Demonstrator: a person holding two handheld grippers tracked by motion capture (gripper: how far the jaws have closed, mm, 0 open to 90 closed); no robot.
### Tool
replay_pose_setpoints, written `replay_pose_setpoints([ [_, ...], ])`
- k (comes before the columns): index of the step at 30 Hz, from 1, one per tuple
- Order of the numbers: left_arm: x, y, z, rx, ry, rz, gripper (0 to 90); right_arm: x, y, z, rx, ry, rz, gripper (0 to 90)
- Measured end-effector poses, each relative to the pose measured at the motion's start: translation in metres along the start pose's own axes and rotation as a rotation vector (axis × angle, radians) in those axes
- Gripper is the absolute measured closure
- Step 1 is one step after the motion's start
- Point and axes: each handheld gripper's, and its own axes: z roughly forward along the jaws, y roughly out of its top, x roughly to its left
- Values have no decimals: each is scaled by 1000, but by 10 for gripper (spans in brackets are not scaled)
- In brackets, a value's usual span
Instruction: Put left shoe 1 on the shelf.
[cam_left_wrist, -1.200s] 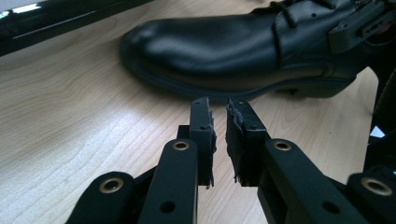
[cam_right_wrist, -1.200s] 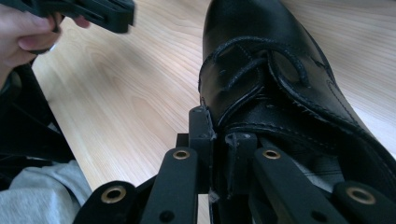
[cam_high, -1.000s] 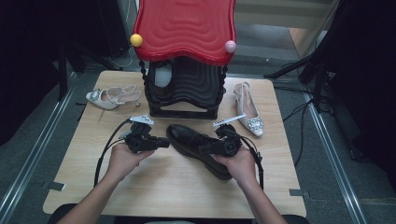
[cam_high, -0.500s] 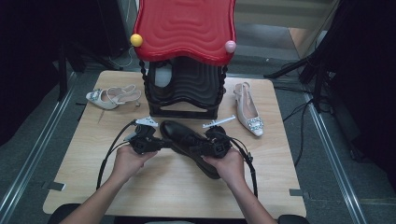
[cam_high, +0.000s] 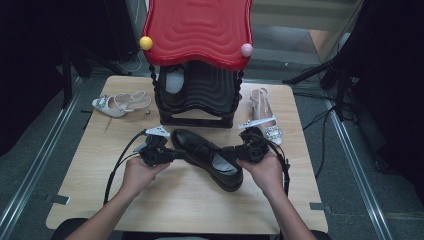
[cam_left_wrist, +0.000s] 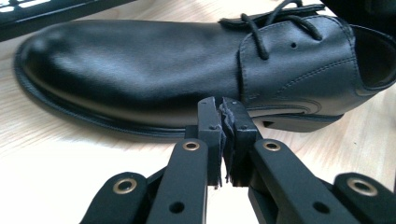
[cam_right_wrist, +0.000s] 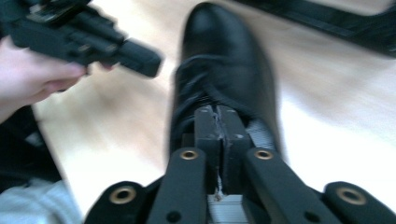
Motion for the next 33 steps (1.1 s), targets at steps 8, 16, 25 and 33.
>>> replay_pose_setpoints([
  [8, -5, -1, 8, 12, -14, 10, 871, -23, 1, 18, -11, -29, 46, 900],
  [16, -5, -2, 16, 16, -19, -4, 868, -33, -2, 31, 18, -77, 75, 900],
  [25, -4, -2, 16, 14, -32, -29, 865, -26, -12, 28, 22, -61, 86, 900],
  [33, -5, 3, 22, 15, -28, -40, 857, -18, -26, 22, -4, -71, 127, 900],
])
